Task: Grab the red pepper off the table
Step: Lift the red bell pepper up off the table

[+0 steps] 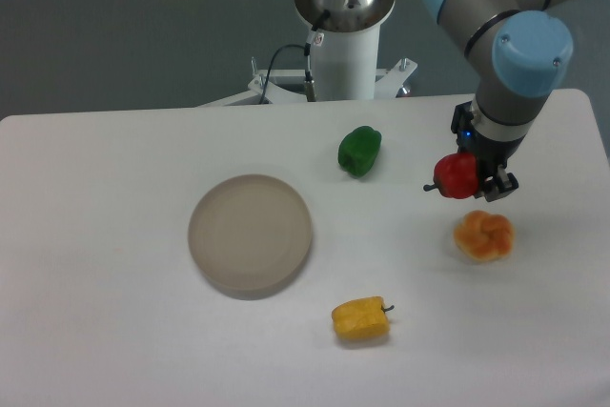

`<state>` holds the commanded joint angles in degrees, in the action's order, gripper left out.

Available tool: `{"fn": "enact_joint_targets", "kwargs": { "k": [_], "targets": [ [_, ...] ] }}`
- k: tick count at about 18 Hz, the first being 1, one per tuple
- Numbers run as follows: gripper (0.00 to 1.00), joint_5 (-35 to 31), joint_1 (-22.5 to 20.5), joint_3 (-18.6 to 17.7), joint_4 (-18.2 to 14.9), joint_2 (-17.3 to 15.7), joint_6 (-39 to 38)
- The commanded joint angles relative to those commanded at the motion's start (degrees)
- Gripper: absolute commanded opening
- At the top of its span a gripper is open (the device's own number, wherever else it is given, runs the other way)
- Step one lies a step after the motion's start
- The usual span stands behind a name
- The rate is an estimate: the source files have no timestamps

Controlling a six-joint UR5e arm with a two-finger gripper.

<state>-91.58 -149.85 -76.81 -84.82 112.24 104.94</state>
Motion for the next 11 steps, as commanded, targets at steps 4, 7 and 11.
{"fn": "enact_joint_targets", "kwargs": {
  "k": [4,7,11],
  "targets": [
    [0.15,0.52,0.26,-0.53,0.97,0.26,1.24],
    [0.14,2.9,0.09,-0.44,1.06,0.53,1.24],
    [0.14,2.99,0.09,-0.35,1.14,0.7,1.32]
  ]
}}
